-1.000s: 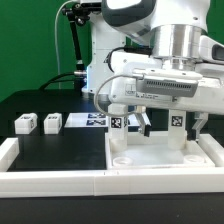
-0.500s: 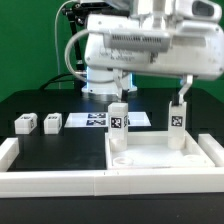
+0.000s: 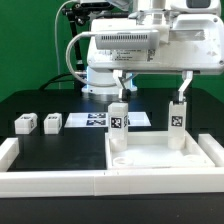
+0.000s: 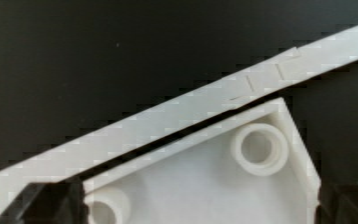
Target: Assemble square table
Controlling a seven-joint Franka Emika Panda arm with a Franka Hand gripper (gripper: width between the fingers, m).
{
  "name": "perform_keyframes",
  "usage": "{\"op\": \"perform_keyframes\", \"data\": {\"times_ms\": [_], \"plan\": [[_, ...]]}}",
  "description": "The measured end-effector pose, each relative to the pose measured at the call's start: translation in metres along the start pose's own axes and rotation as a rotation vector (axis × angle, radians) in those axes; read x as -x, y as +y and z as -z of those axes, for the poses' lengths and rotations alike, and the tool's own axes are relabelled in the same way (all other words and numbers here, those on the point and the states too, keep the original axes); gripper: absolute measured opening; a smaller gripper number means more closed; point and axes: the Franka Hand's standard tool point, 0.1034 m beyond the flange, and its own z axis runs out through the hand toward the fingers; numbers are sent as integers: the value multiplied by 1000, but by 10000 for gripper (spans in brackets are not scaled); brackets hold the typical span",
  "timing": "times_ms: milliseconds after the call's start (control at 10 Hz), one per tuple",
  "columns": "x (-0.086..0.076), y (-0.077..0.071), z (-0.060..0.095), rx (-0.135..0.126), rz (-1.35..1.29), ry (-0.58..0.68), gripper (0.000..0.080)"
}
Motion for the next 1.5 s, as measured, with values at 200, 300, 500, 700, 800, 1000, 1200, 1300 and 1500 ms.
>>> {"op": "perform_keyframes", "data": {"times_ms": [200, 300, 500, 700, 800, 1000, 1200, 1300, 1500], "plan": [[2, -16, 2, 36, -299, 9, 649], [-3, -18, 4, 57, -458, 13, 649], [-15, -14, 7, 59, -815, 29, 649], [-18, -9, 10, 27, -968, 33, 649], [-18, -9, 9, 29, -1040, 43, 649], [-19, -7, 8, 25, -1174, 57, 649], [-18, -8, 9, 17, -1380, 77, 649], [-10, -17, 15, 13, -1552, 87, 649], [-11, -15, 26, -9, -1861, 100, 649]]}}
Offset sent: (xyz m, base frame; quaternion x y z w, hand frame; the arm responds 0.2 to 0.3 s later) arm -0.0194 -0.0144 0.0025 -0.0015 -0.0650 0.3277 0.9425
